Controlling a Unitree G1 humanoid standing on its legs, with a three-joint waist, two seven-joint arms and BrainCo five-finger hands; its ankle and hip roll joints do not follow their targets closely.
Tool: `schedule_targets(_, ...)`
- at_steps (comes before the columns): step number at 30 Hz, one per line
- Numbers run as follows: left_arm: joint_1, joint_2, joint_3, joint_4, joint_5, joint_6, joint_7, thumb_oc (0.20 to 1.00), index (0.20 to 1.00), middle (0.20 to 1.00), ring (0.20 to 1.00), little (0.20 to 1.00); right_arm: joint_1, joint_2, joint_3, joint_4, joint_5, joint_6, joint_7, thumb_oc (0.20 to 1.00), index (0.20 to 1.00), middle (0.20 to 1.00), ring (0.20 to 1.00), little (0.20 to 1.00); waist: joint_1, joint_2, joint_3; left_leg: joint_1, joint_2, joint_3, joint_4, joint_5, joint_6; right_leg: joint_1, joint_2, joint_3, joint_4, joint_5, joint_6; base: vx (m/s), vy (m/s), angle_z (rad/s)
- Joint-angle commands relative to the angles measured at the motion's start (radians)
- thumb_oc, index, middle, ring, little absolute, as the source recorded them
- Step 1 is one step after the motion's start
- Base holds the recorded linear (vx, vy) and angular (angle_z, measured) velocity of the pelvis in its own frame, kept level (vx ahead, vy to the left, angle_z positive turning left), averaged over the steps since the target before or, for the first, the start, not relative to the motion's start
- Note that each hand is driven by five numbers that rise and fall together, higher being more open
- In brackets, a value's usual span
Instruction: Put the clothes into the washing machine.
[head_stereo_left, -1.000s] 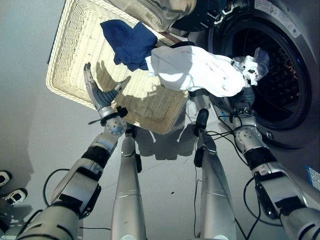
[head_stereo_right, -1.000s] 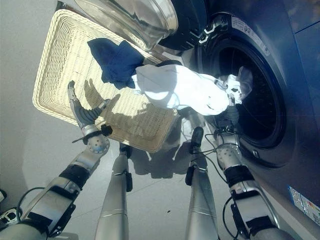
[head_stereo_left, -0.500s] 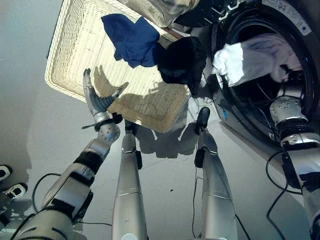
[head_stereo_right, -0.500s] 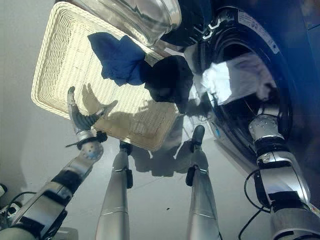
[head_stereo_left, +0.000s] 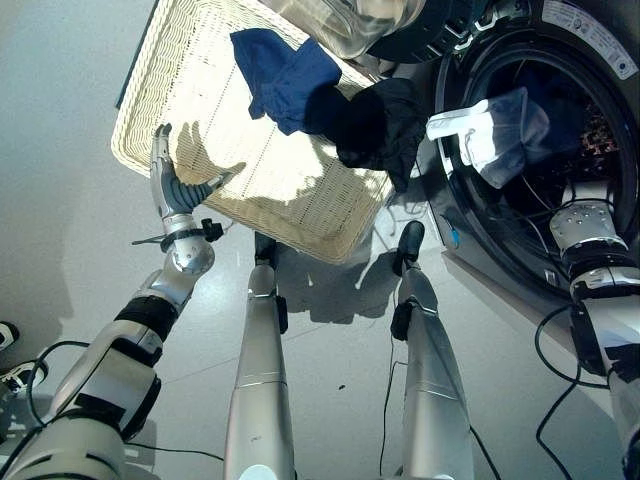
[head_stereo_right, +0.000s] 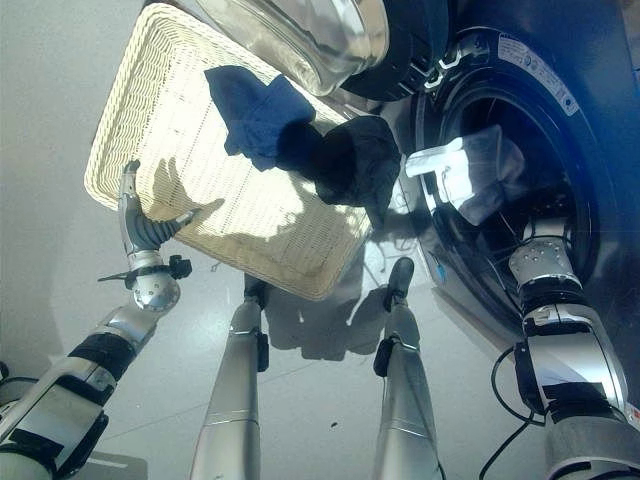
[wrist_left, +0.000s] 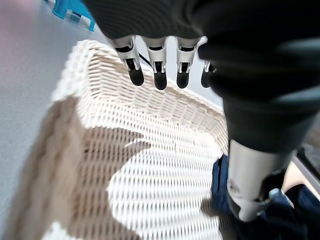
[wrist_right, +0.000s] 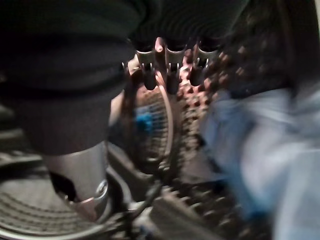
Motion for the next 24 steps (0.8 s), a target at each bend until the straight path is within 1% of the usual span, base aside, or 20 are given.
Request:
schedule_targets(1, 0.0, 0.017, 0.037, 0.012, 0.048, -0.04, 0.014, 1.0, 1.0, 1.0, 1.0, 1.0, 0.011, -0.312, -0.002, -0.041, -0.191, 0.018, -0.057, 1.0, 1.0, 1.0, 1.0, 1.0, -0.03, -0.041, -0.019, 0.046, -0.1, 0.0, -0.075, 0.004, 0.106, 0.017, 0.068, -0.048, 0.031, -0.013, 0.044, -0.01, -0.079, 0.06)
schedule_targets(2, -0.056, 0.032, -0.034, -0.001, 0.173, -0.011, 0.05, 1.0, 1.0, 1.0, 1.0, 1.0, -0.103, -0.328, 0.206, 0.033, -0.499, 0.278, -0.235, 1.0, 1.0, 1.0, 1.0, 1.0, -0.019, -0.039, -0.019, 0.038, -0.104, -0.004, -0.07, 0.004, 0.112, 0.015, 0.063, -0.057, 0.024, -0.005, 0.044, -0.02, -0.061, 0.03)
schedule_targets(3, -0.072, 0.036, -0.049, -0.005, 0.197, -0.004, 0.056, 1.0, 1.0, 1.0, 1.0, 1.0, -0.128, -0.328, 0.239, 0.048, -0.553, 0.32, -0.244, 1.0, 1.0, 1.0, 1.0, 1.0, -0.018, -0.038, -0.019, 0.036, -0.105, -0.003, -0.07, 0.005, 0.114, 0.015, 0.062, -0.059, 0.023, -0.005, 0.044, -0.02, -0.064, 0.03)
schedule_targets(4, -0.088, 0.042, -0.063, -0.008, 0.202, 0.001, 0.056, 1.0, 1.0, 1.0, 1.0, 1.0, -0.146, -0.327, 0.265, 0.061, -0.593, 0.345, -0.243, 1.0, 1.0, 1.0, 1.0, 1.0, -0.016, -0.037, -0.019, 0.036, -0.105, -0.004, -0.07, 0.004, 0.115, 0.014, 0.061, -0.059, 0.024, -0.004, 0.045, 0.0, 0.0, 0.0)
schedule_targets(5, -0.092, 0.043, -0.066, -0.008, 0.203, 0.002, 0.057, 1.0, 1.0, 1.0, 1.0, 1.0, -0.156, -0.326, 0.275, 0.067, -0.611, 0.353, -0.244, 1.0, 1.0, 1.0, 1.0, 1.0, -0.016, -0.035, -0.019, 0.035, -0.105, -0.004, -0.069, 0.003, 0.115, 0.013, 0.061, -0.059, 0.024, -0.003, 0.045, -0.02, -0.003, 0.03)
schedule_targets(6, -0.142, 0.053, -0.1, -0.006, 0.21, 0.006, 0.062, 1.0, 1.0, 1.0, 1.0, 1.0, -0.213, -0.314, 0.35, 0.078, -0.737, 0.42, -0.264, 1.0, 1.0, 1.0, 1.0, 1.0, -0.013, -0.029, -0.019, 0.033, -0.107, -0.003, -0.073, 0.006, 0.118, 0.01, 0.059, -0.061, 0.022, -0.002, 0.046, 0.0, 0.0, 0.0)
schedule_targets(9, -0.198, 0.056, -0.13, -0.003, 0.216, 0.021, 0.066, 1.0, 1.0, 1.0, 1.0, 1.0, -0.257, -0.288, 0.408, 0.067, -0.797, 0.45, -0.259, 1.0, 1.0, 1.0, 1.0, 1.0, -0.012, -0.019, -0.019, 0.029, -0.11, 0.0, -0.078, 0.007, 0.119, 0.004, 0.055, -0.062, 0.021, -0.002, 0.048, -0.01, 0.012, 0.0)
schedule_targets(10, -0.231, 0.059, -0.146, 0.0, 0.229, 0.03, 0.067, 1.0, 1.0, 1.0, 1.0, 1.0, -0.271, -0.27, 0.435, 0.04, -0.851, 0.464, -0.269, 1.0, 1.0, 1.0, 1.0, 1.0, -0.014, -0.011, -0.019, 0.025, -0.112, 0.002, -0.077, 0.007, 0.119, -0.003, 0.054, -0.059, 0.026, -0.005, 0.049, -0.02, 0.037, 0.0)
schedule_targets(12, -0.25, 0.058, -0.155, 0.005, 0.252, 0.039, 0.061, 1.0, 1.0, 1.0, 1.0, 1.0, -0.27, -0.256, 0.44, 0.019, -0.877, 0.475, -0.261, 1.0, 1.0, 1.0, 1.0, 1.0, -0.017, -0.009, -0.019, 0.023, -0.112, 0.005, -0.077, 0.007, 0.118, -0.007, 0.053, -0.057, 0.028, -0.007, 0.05, -0.01, 0.038, 0.0)
schedule_targets(15, -0.302, 0.052, -0.204, 0.017, 0.316, 0.074, 0.054, 1.0, 1.0, 1.0, 1.0, 1.0, -0.266, -0.218, 0.468, -0.029, -0.927, 0.487, -0.27, 1.0, 1.0, 1.0, 1.0, 1.0, -0.024, 0.001, -0.019, 0.016, -0.112, 0.01, -0.074, 0.008, 0.116, -0.021, 0.053, -0.049, 0.037, -0.011, 0.048, -0.01, 0.061, -0.01)
schedule_targets(17, -0.345, 0.046, -0.236, 0.029, 0.362, 0.102, 0.061, 1.0, 1.0, 1.0, 1.0, 1.0, -0.258, -0.195, 0.474, -0.05, -0.959, 0.483, -0.272, 1.0, 1.0, 1.0, 1.0, 1.0, -0.03, 0.007, -0.019, 0.012, -0.111, 0.018, -0.074, 0.009, 0.114, -0.031, 0.052, -0.044, 0.042, -0.014, 0.049, -0.01, 0.076, -0.02)
schedule_targets(18, -0.389, 0.038, -0.261, 0.044, 0.382, 0.135, 0.074, 1.0, 1.0, 1.0, 1.0, 1.0, -0.253, -0.173, 0.478, -0.057, -0.98, 0.477, -0.267, 1.0, 1.0, 1.0, 1.0, 1.0, -0.037, 0.012, -0.019, 0.008, -0.11, 0.023, -0.075, 0.009, 0.112, -0.04, 0.051, -0.038, 0.043, -0.015, 0.05, -0.02, 0.088, -0.02)
schedule_targets(20, -0.401, 0.035, -0.269, 0.048, 0.388, 0.146, 0.082, 1.0, 1.0, 1.0, 1.0, 1.0, -0.251, -0.166, 0.477, -0.06, -0.988, 0.474, -0.267, 1.0, 1.0, 1.0, 1.0, 1.0, -0.038, 0.013, -0.019, 0.006, -0.11, 0.025, -0.075, 0.009, 0.111, -0.043, 0.051, -0.037, 0.044, -0.017, 0.05, -0.01, 0.064, -0.02)
schedule_targets(21, -0.47, 0.017, -0.3, 0.081, 0.419, 0.205, 0.113, 1.0, 1.0, 1.0, 1.0, 1.0, -0.242, -0.132, 0.487, -0.067, -1.028, 0.47, -0.255, 1.0, 1.0, 1.0, 1.0, 1.0, -0.051, 0.017, -0.019, 0.001, -0.108, 0.034, -0.079, 0.01, 0.107, -0.055, 0.051, -0.028, 0.044, -0.017, 0.052, -0.01, 0.065, -0.03)
schedule_targets(22, -0.481, 0.014, -0.306, 0.085, 0.42, 0.217, 0.119, 1.0, 1.0, 1.0, 1.0, 1.0, -0.239, -0.126, 0.488, -0.065, -1.033, 0.467, -0.252, 1.0, 1.0, 1.0, 1.0, 1.0, -0.052, 0.018, -0.019, -0.001, -0.107, 0.035, -0.079, 0.01, 0.106, -0.057, 0.05, -0.026, 0.044, -0.017, 0.052, -0.02, 0.097, -0.02)
schedule_targets(23, -0.526, 0.002, -0.326, 0.109, 0.421, 0.252, 0.143, 1.0, 1.0, 1.0, 1.0, 1.0, -0.225, -0.103, 0.495, -0.068, -1.044, 0.455, -0.25, 1.0, 1.0, 1.0, 1.0, 1.0, -0.062, 0.02, -0.019, -0.004, -0.106, 0.04, -0.082, 0.01, 0.102, -0.065, 0.05, -0.019, 0.042, -0.018, 0.053, -0.01, 0.052, 0.01)
schedule_targets(24, -0.548, -0.006, -0.333, 0.123, 0.423, 0.267, 0.147, 1.0, 1.0, 1.0, 1.0, 1.0, -0.218, -0.092, 0.495, -0.068, -1.041, 0.449, -0.248, 1.0, 1.0, 1.0, 1.0, 1.0, -0.067, 0.02, -0.019, -0.006, -0.105, 0.044, -0.083, 0.009, 0.1, -0.069, 0.051, -0.017, 0.042, -0.018, 0.054, -0.01, 0.059, 0.02)
